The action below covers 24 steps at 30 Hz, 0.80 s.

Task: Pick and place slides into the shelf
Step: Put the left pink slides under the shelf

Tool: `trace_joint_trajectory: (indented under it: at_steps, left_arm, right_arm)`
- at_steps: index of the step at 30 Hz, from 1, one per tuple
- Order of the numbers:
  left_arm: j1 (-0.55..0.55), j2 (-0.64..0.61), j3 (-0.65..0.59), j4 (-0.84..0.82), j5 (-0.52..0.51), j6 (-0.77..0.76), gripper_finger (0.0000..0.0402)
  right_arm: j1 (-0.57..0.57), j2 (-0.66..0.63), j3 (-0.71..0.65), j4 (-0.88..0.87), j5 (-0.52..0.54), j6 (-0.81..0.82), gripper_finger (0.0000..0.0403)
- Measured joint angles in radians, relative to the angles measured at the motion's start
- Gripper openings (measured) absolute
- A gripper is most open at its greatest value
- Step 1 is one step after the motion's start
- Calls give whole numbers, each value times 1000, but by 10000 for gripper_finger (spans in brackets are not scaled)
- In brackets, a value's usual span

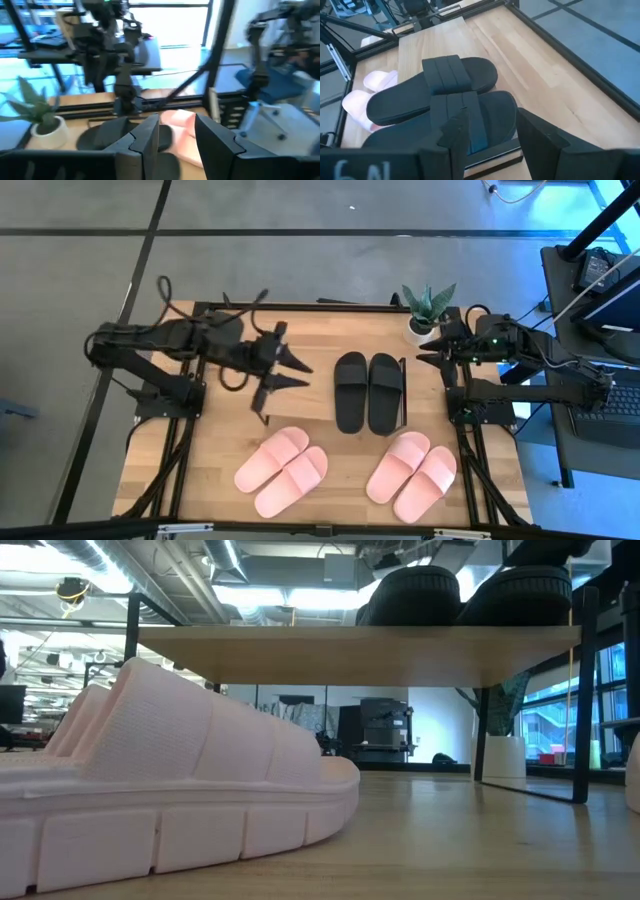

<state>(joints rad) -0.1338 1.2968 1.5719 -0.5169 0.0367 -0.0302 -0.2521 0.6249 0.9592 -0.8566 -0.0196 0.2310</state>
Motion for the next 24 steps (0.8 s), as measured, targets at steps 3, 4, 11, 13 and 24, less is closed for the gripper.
trace_joint_trajectory:
  at_steps: [3,4,11,13,24]
  left_arm:
    - [-14,-27,0,-52,22,-60,119]
    - [-18,-33,0,-58,23,-77,119]
    - [-31,-43,0,-36,21,-98,119]
    - [-30,-41,0,-41,19,-98,119]
    - [-166,-25,0,-203,-65,27,119]
  right_arm:
    - [0,2,0,0,0,-12,159]
    - [0,6,0,0,0,-24,159]
    - [0,29,0,0,0,-37,159]
    - [0,35,0,0,0,-43,159]
    - [0,46,0,0,19,-53,159]
